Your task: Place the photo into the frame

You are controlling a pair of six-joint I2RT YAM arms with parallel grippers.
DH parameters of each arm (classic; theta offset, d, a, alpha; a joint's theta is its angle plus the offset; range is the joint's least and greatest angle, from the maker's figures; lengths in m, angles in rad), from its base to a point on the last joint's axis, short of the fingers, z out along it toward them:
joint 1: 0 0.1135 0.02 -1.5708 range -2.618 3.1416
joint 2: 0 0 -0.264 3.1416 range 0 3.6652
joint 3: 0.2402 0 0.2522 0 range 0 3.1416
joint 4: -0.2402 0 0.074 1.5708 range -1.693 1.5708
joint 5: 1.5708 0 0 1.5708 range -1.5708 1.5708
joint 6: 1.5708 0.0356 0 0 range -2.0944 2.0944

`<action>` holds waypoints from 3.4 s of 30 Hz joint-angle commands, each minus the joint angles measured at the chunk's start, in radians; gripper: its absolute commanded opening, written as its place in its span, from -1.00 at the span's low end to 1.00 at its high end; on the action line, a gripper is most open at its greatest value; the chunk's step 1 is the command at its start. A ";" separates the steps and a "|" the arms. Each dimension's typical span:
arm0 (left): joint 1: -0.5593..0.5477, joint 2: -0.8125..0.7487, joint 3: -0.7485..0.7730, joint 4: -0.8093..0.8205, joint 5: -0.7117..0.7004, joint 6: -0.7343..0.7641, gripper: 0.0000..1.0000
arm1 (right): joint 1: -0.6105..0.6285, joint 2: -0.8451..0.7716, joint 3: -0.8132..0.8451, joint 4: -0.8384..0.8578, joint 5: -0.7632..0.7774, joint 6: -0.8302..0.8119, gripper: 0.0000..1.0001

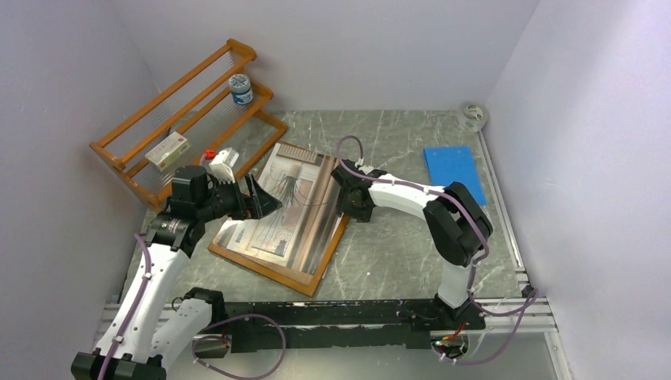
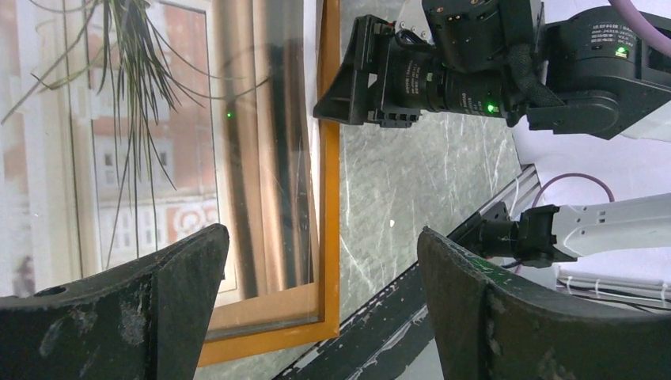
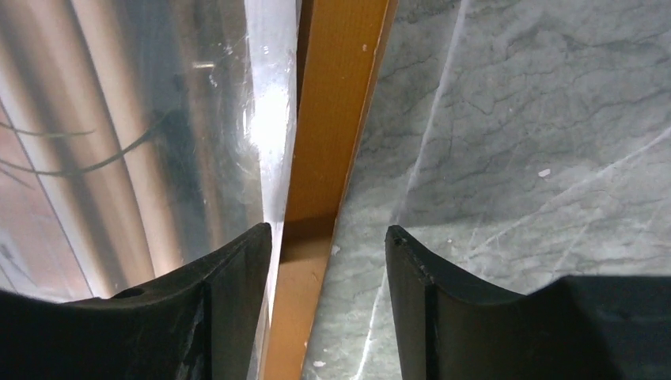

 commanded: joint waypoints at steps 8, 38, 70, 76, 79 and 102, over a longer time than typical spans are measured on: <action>-0.005 0.022 -0.034 0.024 0.025 -0.066 0.88 | 0.006 0.027 0.046 0.036 0.091 0.111 -0.48; -0.006 0.066 -0.053 0.030 -0.093 -0.132 0.89 | -0.013 -0.307 -0.113 0.338 0.159 0.090 -1.00; -0.639 0.718 -0.004 0.514 -0.184 -0.130 0.88 | -0.086 -0.142 0.070 0.050 -0.080 0.087 -1.00; -0.707 0.847 0.088 0.465 -0.309 -0.142 0.64 | -0.093 -0.151 0.050 0.047 -0.100 0.086 -0.93; -0.707 0.848 0.078 0.483 -0.310 -0.157 0.18 | -0.098 -0.161 0.039 0.042 -0.104 0.086 -0.88; -0.709 0.692 0.087 0.456 -0.403 -0.180 -0.95 | -0.159 -0.289 -0.211 0.308 -0.195 0.115 0.35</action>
